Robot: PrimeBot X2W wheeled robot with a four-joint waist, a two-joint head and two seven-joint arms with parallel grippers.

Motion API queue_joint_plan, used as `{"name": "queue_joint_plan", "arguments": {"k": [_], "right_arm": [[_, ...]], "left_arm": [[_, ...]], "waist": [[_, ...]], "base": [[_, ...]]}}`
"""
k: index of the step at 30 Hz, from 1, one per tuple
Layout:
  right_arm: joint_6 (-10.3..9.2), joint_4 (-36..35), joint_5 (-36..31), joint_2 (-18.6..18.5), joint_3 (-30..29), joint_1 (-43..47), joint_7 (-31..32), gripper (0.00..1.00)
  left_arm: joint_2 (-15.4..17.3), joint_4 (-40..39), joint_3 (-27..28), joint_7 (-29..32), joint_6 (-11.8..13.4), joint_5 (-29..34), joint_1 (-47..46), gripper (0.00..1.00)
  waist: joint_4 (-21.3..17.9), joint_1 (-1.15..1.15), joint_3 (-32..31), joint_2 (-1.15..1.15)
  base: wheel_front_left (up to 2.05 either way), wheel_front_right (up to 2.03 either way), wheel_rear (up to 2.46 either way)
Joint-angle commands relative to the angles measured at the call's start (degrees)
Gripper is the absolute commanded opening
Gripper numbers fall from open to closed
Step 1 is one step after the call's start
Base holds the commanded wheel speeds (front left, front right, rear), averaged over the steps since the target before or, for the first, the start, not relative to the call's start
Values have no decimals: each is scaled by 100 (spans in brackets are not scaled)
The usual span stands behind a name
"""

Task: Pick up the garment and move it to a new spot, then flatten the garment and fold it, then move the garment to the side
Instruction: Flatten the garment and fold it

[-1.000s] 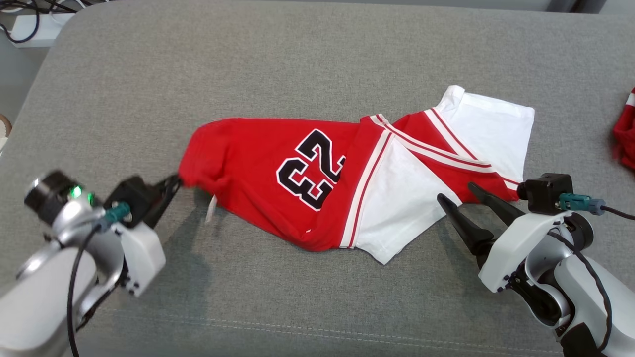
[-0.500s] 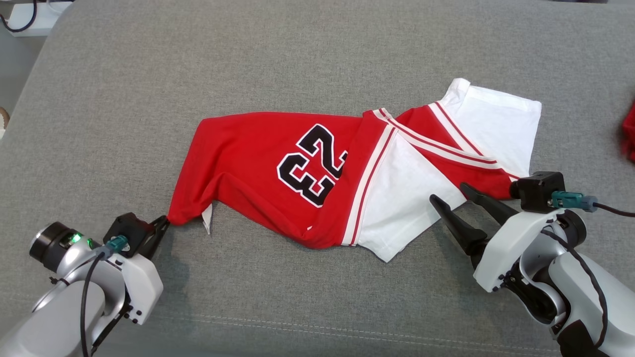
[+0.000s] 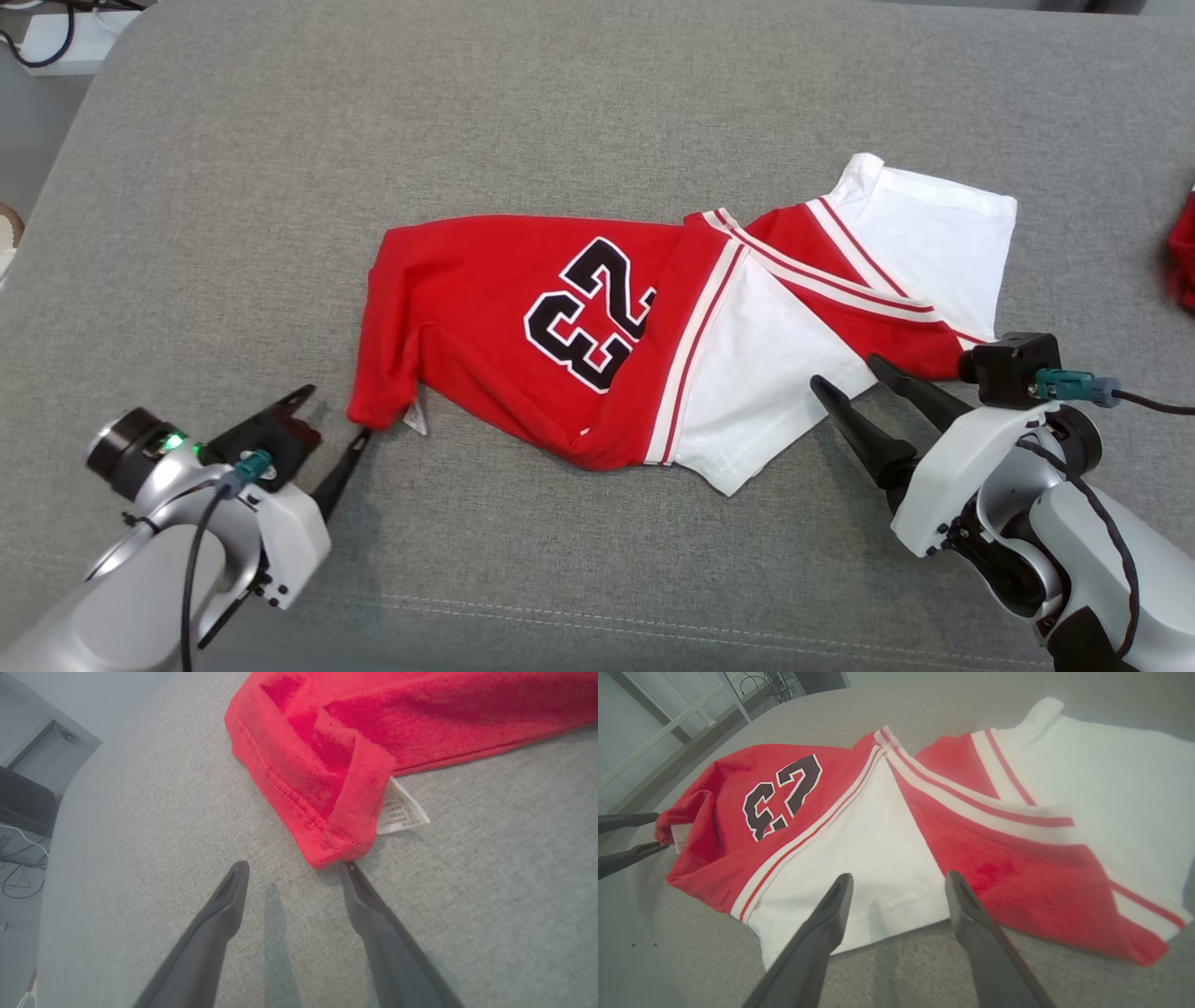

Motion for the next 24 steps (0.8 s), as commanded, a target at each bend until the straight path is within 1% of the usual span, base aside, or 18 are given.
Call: {"name": "queue_joint_plan", "arguments": {"k": [1, 5, 7, 11, 12, 15, 20, 22, 24], "right_arm": [[25, -90, 43, -29, 41, 10, -78, 100], [25, -56, 67, 8, 62, -16, -71, 100], [25, -46, 78, 20, 75, -21, -70, 100], [25, 0, 101, -4, 77, -22, -78, 100], [25, 0, 101, -4, 77, -22, -78, 100], [25, 45, 123, -20, 57, 2, -79, 100], [25, 78, 136, 32, 84, 4, -59, 100], [25, 85, 132, 66, 102, -16, -50, 100], [25, 92, 131, 89, 117, -35, -48, 100]], "left_arm": [[242, -179, 108, -67, 11, 93, -217, 100], [164, -405, 51, -45, 177, 167, -171, 100], [161, -398, 4, 213, 285, 159, -97, 100], [267, -477, -31, 576, 472, 131, 30, 100], [267, -477, -31, 576, 472, 131, 30, 100], [369, -606, 4, 808, 710, 97, 128, 100], [304, -1187, -28, 726, 988, 225, 142, 100], [279, -1276, -30, 700, 1136, 281, 154, 100], [237, -1290, -29, 677, 1232, 299, 171, 100]], "waist": [[23, 0, -8, 0], [23, 0, -20, 0], [7, 0, -32, 0], [-7, 0, -58, 0], [-7, 0, -58, 0], [22, 0, -79, 0], [87, 0, -102, 0], [76, 0, -106, 0], [50, 0, -110, 0]], "base": [[0, 0, 0], [0, 0, 0], [0, 0, 0], [0, 0, 0], [0, 0, 0], [0, 0, 0], [0, 0, 0], [0, 0, 0], [0, 0, 0]]}}
